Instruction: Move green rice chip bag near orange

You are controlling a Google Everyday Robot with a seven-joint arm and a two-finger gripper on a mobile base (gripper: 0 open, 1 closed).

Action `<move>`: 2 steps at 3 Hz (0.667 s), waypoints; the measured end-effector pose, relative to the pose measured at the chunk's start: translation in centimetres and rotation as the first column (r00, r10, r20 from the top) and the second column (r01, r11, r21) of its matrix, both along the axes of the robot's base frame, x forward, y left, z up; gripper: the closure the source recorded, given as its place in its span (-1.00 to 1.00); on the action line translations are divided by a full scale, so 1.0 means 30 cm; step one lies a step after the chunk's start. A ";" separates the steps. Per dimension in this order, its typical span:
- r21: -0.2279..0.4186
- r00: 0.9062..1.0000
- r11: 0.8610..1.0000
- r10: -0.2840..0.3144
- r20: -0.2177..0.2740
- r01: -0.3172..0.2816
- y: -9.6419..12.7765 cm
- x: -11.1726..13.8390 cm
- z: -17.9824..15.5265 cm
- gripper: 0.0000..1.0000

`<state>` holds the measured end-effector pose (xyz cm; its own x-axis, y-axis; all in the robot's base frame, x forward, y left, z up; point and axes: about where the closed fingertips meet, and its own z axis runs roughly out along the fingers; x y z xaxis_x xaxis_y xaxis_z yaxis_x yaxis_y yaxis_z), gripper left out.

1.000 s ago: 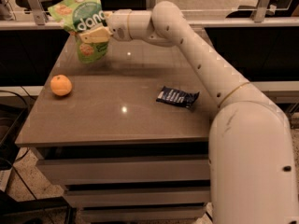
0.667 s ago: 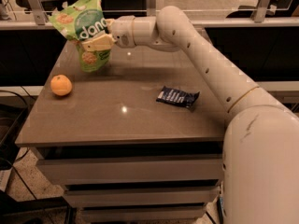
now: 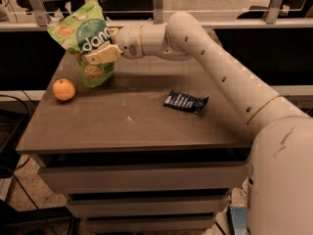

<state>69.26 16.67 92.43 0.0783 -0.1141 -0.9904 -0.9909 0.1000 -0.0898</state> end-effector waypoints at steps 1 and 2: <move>0.027 0.999 0.999 0.034 -0.026 -0.033 0.017 -0.049 -0.008 1.00; 0.059 0.996 0.996 0.068 -0.055 -0.064 0.045 -0.083 -0.034 1.00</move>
Offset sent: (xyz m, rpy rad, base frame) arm -0.0331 0.0161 -0.0200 0.0941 0.0934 0.0926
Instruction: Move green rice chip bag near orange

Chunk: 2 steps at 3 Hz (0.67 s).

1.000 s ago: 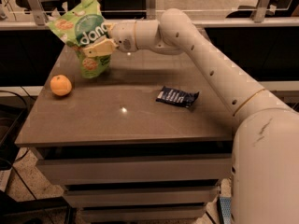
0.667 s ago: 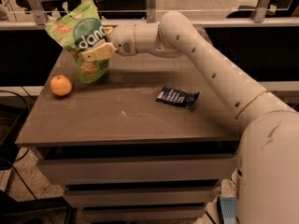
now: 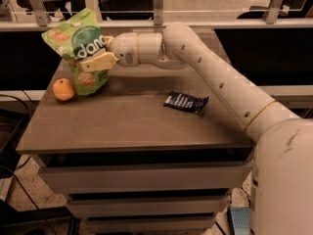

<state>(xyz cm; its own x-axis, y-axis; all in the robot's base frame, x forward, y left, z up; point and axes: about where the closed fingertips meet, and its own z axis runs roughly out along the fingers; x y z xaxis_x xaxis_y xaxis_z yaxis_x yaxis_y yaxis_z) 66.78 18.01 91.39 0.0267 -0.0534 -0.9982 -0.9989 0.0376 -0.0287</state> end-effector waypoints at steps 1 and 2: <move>0.005 0.999 1.000 0.027 -0.016 -0.027 0.014 -0.003 -0.043 1.00; 0.005 0.999 1.000 0.029 -0.017 -0.028 0.015 -0.003 -0.034 1.00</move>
Offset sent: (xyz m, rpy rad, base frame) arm 0.0129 0.0007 -0.0389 -0.0146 0.0243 0.0638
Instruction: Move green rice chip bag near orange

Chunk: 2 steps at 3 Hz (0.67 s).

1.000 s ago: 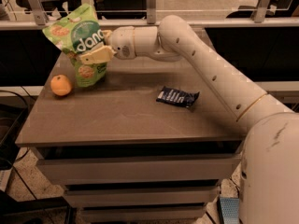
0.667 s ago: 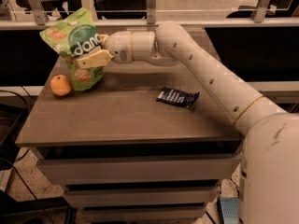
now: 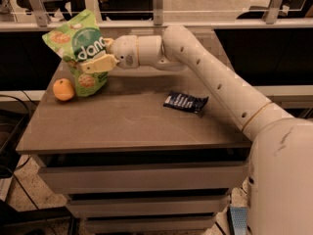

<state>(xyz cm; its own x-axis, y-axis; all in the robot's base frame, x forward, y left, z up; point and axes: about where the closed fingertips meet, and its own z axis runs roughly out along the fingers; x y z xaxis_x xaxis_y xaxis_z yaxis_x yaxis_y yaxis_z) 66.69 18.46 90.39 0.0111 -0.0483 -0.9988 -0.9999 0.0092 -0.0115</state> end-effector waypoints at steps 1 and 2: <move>0.000 1.000 1.000 0.000 0.000 0.000 0.000 0.000 0.005 1.00; 0.000 1.000 1.000 0.000 0.000 0.000 0.000 0.000 0.007 0.65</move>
Offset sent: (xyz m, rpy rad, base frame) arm 0.0294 -0.0023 -0.0266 -0.0856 -0.0721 0.0671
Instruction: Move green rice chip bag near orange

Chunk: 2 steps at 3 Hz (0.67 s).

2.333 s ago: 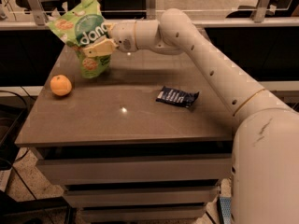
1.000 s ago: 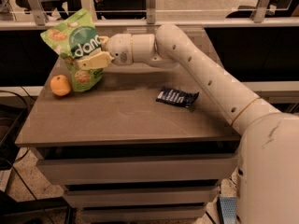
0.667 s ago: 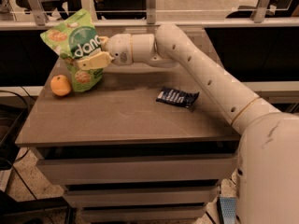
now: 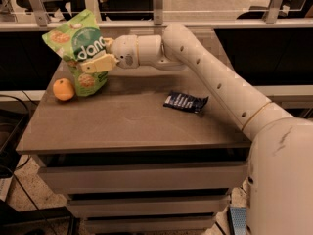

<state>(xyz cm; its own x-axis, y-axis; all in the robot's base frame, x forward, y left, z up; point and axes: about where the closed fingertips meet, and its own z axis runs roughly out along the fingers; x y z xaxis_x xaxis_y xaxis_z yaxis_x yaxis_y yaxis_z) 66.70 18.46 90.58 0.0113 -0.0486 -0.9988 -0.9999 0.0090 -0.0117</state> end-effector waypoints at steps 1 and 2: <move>0.000 1.000 1.000 0.000 0.000 0.000 0.000 0.000 0.001 0.16; 0.000 1.000 1.000 0.000 0.000 0.000 0.000 0.000 0.002 -0.28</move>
Offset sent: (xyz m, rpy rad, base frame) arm 0.0217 -0.0053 -0.0237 -0.0655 -0.1063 0.0773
